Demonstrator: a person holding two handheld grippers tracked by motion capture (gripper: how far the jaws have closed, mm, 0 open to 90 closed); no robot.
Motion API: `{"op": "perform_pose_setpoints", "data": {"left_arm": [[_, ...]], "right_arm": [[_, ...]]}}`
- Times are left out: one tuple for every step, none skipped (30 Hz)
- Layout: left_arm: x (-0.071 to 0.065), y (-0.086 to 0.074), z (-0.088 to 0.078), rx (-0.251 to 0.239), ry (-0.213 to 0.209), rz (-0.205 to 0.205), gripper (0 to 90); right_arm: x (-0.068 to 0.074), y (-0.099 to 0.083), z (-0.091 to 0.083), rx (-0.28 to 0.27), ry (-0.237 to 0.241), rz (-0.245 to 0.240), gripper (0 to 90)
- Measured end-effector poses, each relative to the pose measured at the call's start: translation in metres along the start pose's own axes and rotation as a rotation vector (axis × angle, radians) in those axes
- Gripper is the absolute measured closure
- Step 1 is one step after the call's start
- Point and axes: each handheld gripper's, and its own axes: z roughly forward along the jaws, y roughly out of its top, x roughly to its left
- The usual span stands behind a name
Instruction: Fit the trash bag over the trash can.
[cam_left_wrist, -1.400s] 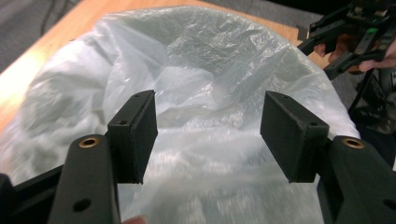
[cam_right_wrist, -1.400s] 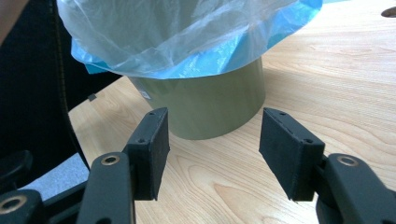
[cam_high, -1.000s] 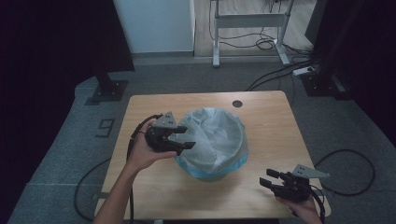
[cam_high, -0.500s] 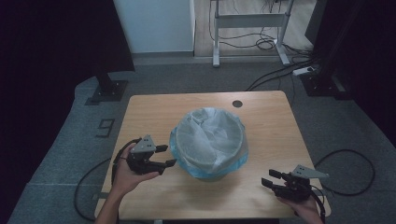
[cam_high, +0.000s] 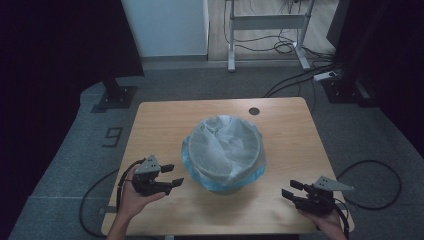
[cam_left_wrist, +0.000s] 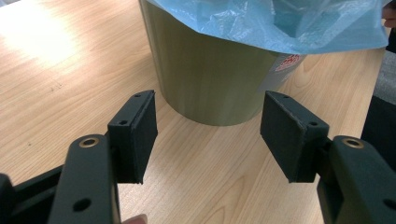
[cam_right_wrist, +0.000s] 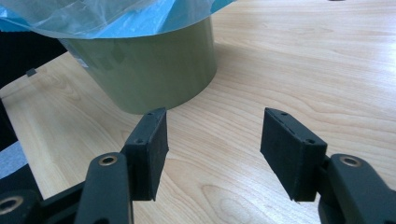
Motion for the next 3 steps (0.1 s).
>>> {"op": "perform_pose_setpoints", "data": {"left_arm": [[-0.0001, -0.0007, 0.0013, 0.001, 0.002, -0.001, 36.3], [-0.0002, -0.0019, 0.0032, -0.001, 0.003, -0.002, 36.2], [-0.0002, -0.0019, 0.0032, -0.001, 0.003, -0.002, 36.2]], "right_arm": [[-0.0003, 0.0002, -0.0001, 0.0, -0.003, -0.002, 40.4], [-0.0006, 0.0003, 0.0, 0.002, -0.007, -0.005, 40.2], [-0.001, 0.0003, 0.0003, 0.005, -0.014, -0.009, 40.1]]}}
